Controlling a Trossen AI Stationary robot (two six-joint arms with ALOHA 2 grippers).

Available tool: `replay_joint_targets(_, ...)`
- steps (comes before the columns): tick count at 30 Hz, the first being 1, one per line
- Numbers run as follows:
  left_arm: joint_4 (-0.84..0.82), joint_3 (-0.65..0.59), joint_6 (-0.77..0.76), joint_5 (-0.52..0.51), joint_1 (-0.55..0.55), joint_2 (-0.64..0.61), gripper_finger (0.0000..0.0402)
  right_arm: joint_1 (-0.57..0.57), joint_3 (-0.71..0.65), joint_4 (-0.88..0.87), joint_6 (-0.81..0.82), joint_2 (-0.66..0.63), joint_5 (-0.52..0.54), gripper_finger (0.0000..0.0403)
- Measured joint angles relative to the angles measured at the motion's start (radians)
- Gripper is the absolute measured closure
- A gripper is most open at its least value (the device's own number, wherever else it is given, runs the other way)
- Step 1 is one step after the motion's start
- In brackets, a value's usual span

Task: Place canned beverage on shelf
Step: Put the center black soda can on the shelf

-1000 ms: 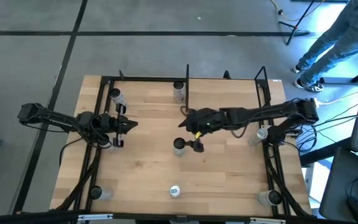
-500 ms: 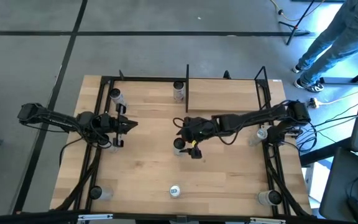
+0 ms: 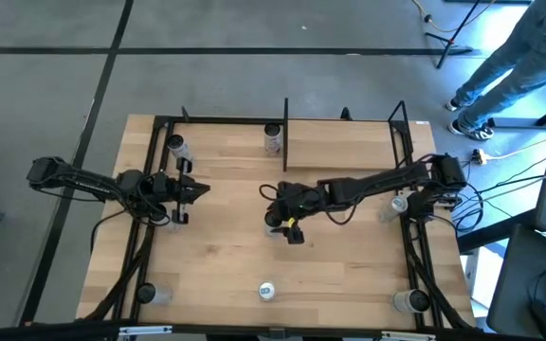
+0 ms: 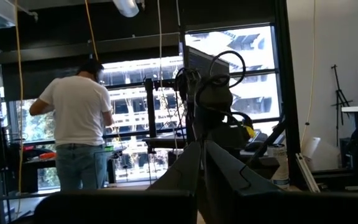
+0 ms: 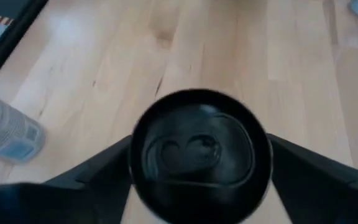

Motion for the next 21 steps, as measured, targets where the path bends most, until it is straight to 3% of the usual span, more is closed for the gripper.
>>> replay_joint_targets(4, 0.0, 0.0, -0.012, 0.0, 0.0, 0.0, 0.039, 0.0, 0.0, 0.001, -0.002, -0.007, 0.0, 0.018)
replay_joint_targets(11, -0.047, 0.044, -0.078, -0.036, 0.0, 0.057, 0.039, 0.001, -0.001, -0.095, -0.001, -0.106, 0.017, 0.0181)
replay_joint_targets(21, -0.047, 0.18, -0.085, -0.018, 0.0, 0.318, 0.039, -0.004, 0.0, -0.363, 0.01, -0.378, 0.245, 0.0181)
